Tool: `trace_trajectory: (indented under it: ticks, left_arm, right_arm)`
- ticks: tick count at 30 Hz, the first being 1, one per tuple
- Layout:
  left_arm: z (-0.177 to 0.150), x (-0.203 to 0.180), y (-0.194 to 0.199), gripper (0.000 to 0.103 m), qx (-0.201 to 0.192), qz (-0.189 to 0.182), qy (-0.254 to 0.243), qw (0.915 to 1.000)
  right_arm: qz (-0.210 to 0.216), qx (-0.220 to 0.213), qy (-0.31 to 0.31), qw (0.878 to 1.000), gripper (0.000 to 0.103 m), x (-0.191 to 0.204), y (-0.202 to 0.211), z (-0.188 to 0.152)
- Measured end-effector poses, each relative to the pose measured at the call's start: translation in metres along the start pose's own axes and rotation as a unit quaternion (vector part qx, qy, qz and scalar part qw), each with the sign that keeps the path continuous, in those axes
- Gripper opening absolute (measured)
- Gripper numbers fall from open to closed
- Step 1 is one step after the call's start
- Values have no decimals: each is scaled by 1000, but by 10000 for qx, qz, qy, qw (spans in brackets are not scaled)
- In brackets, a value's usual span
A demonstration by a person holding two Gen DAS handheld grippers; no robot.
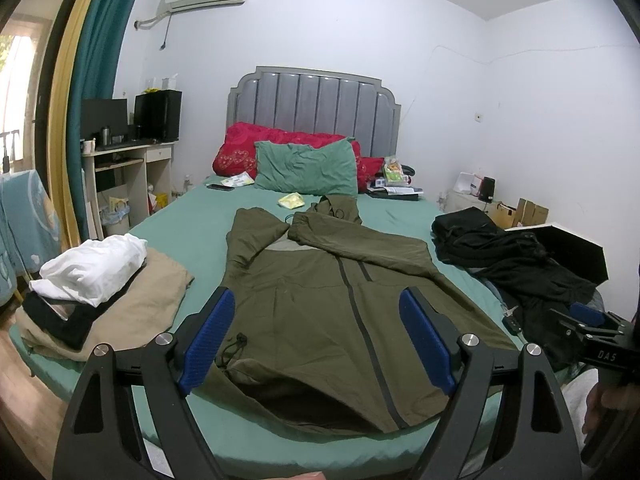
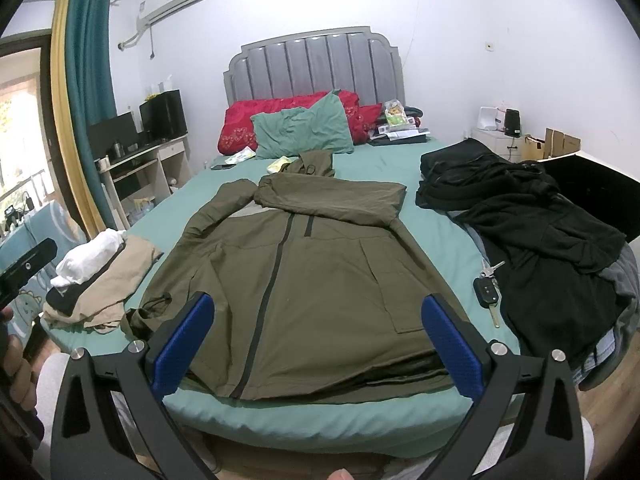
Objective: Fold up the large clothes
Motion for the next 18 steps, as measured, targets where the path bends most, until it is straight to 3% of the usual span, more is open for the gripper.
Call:
trace_trajectory:
  ticks: [18]
  left_arm:
    - [-2,-2,-2,87,-2,-4,-11,10000]
  right_arm:
    - [-2,-25,-2,10000,102,-2,1,1]
Point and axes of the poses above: each gripper's, at about its wrist camera, not at the fingertips, and y roughly against the way its jaws point, x to its left, z to its top, the point moved 4 cm from there along -y, roughly the way its jaws point, and after that the axes turned 7 degrees about -x, right-handed, at the moved point
